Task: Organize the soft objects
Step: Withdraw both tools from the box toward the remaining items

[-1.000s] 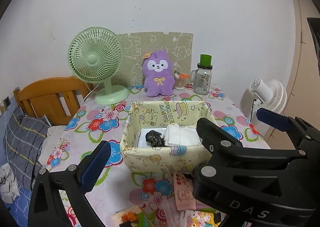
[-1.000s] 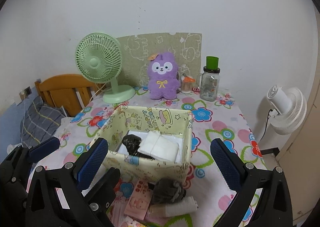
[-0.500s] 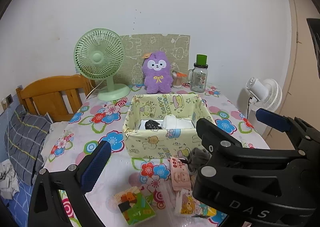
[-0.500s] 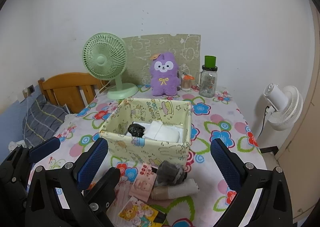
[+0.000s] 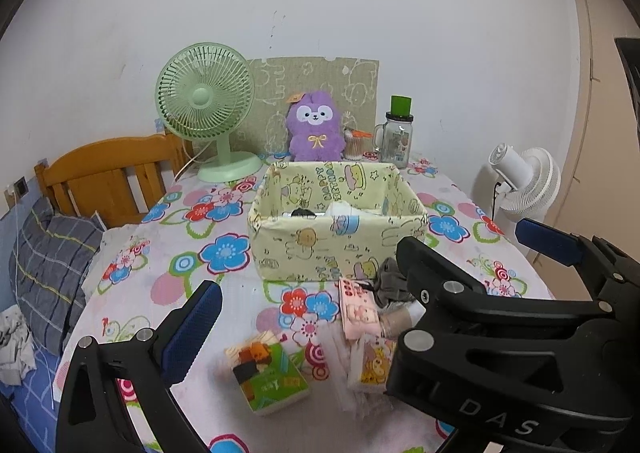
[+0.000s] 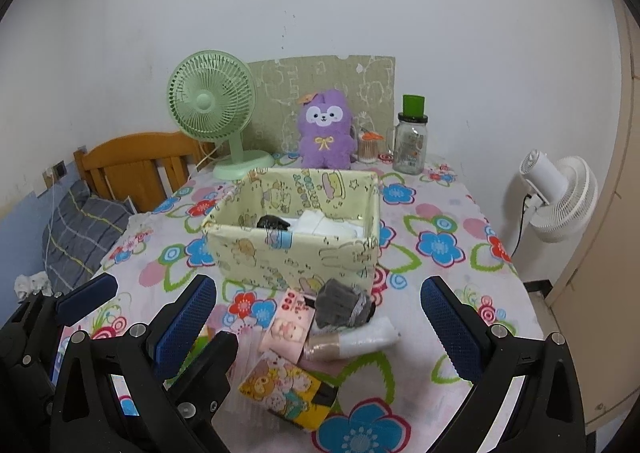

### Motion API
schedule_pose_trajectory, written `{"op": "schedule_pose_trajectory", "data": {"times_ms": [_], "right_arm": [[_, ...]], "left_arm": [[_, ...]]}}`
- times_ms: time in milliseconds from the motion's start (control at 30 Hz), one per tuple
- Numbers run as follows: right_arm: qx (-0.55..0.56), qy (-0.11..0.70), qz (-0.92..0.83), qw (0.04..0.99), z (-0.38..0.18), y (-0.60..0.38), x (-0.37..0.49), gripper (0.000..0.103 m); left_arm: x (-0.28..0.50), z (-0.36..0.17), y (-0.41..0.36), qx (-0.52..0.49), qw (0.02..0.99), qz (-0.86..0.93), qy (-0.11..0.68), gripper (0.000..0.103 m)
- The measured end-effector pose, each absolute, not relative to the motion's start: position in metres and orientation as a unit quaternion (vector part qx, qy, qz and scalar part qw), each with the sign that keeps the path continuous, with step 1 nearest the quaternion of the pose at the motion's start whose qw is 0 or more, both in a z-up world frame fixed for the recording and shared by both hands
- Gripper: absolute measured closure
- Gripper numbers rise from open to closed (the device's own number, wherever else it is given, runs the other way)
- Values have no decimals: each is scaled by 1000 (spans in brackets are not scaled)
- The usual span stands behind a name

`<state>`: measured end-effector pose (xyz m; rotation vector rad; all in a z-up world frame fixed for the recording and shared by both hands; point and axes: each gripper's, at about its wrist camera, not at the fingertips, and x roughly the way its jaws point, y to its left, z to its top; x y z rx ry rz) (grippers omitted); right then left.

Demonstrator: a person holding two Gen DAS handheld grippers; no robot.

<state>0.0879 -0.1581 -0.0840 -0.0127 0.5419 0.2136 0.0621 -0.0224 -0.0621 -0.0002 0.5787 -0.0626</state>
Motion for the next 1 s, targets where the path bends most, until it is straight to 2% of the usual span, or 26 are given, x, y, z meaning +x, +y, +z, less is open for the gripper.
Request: {"op": "schedule_pose_trajectory", "data": {"times_ms": [667, 733, 1000], "right_arm": [[10, 300, 108, 948, -139, -148, 79, 0], [11, 306, 107, 946, -145, -148, 80, 0], [21, 341, 116, 933, -168, -148, 87, 0]], "left_arm": [[47, -112, -13, -8, 949, -15, 316, 2], [47, -117, -14, -8, 948, -19, 318, 5], [48, -137, -14, -1, 942, -10, 335, 7]]}}
